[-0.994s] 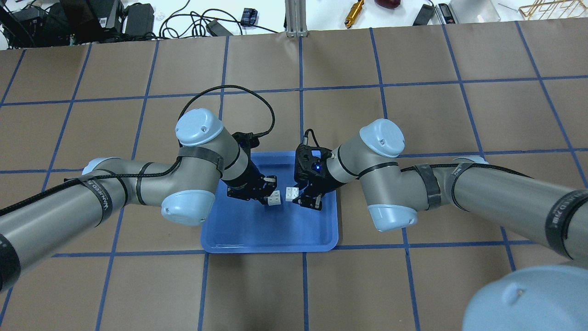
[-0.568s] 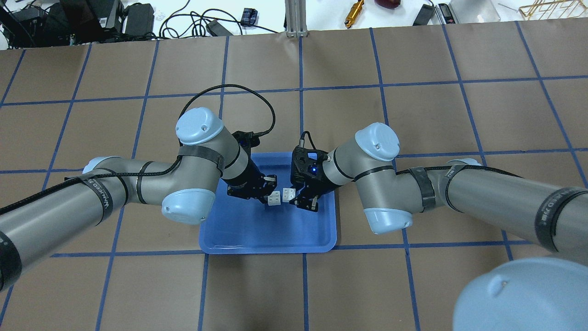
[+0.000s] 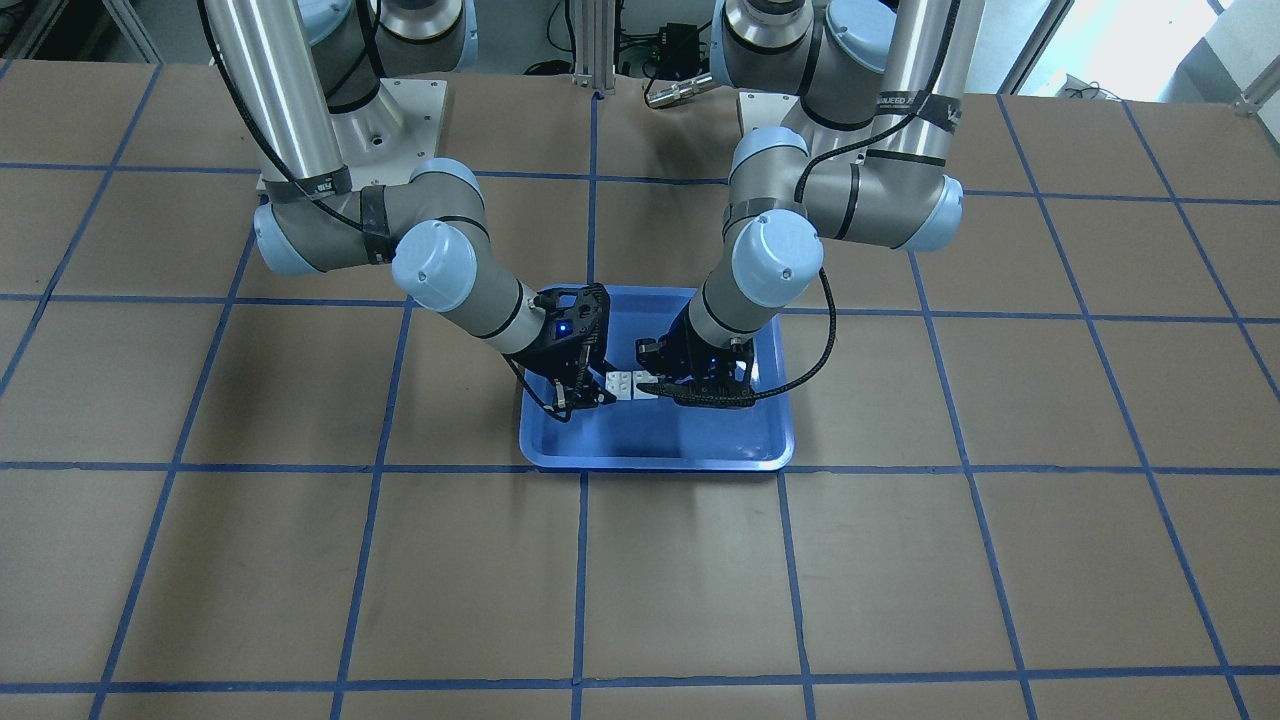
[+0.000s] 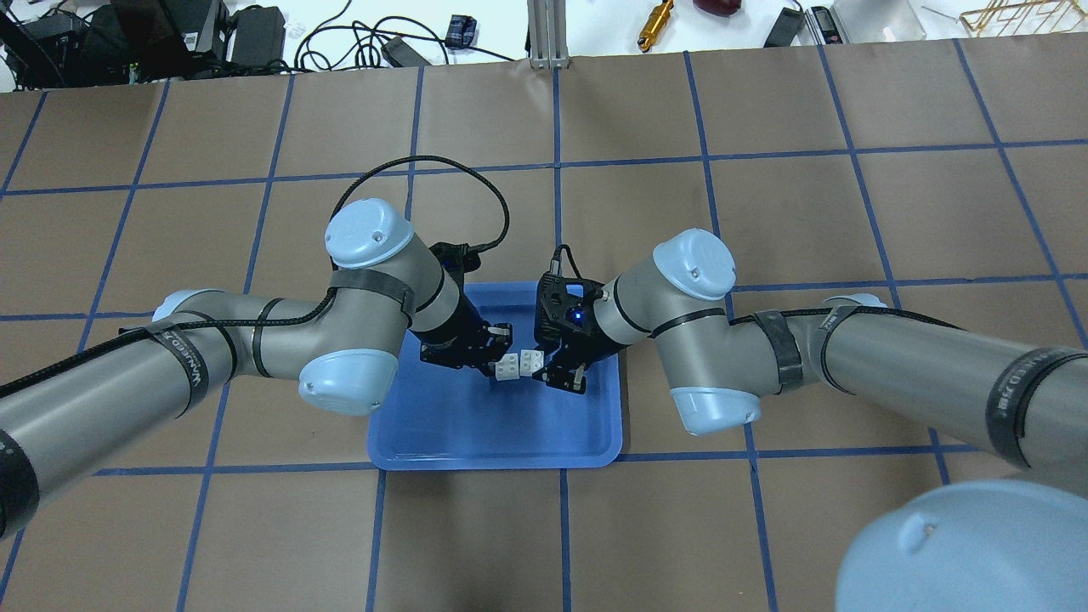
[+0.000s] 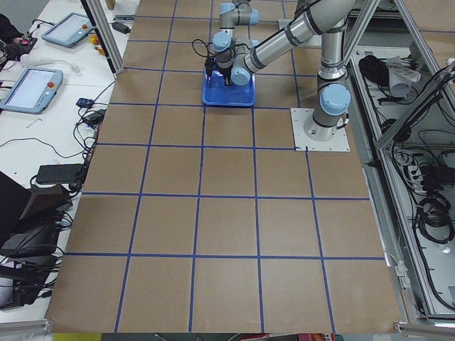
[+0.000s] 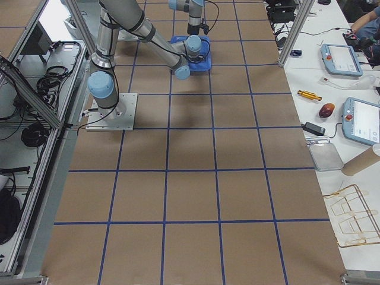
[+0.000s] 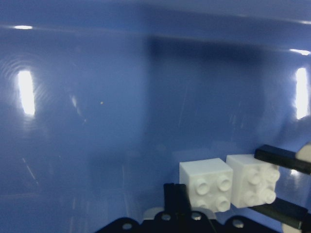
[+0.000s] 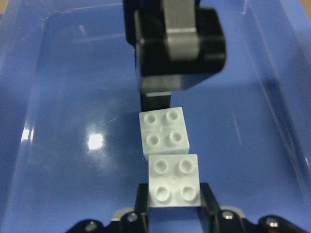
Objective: Assemble white blocks and place on blue tray
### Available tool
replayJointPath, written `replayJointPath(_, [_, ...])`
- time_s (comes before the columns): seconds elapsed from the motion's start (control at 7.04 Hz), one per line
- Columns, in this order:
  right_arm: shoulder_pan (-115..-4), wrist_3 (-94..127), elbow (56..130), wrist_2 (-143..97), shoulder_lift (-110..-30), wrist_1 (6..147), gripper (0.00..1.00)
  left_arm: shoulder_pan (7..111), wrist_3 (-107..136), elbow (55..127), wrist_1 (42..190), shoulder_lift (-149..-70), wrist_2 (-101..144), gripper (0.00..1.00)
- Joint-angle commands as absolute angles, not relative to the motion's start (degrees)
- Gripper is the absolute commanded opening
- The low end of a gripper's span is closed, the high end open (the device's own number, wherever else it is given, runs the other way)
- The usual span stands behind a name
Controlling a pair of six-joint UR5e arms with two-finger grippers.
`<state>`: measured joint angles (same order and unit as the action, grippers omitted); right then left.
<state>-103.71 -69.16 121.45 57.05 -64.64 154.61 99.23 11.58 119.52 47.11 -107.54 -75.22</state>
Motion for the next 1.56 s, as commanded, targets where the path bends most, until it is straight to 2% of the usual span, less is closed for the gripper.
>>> replayJointPath(0.0, [-103.71,-69.08,121.46,57.13,-64.69,154.42,0.52,99.23,11.78,119.53,47.11,-107.58,-75.23,0.0])
replayJointPath(0.14, [-103.71,-68.91,121.46,56.95,-64.69,154.42,0.66,99.23,11.78,119.53,47.11,-107.58,-75.23,0.0])
replayJointPath(1.42, [-103.8,-64.61,121.46,56.95,-67.22,154.69,0.95,99.05,11.95,118.75,45.45,-107.57,-75.23,0.0])
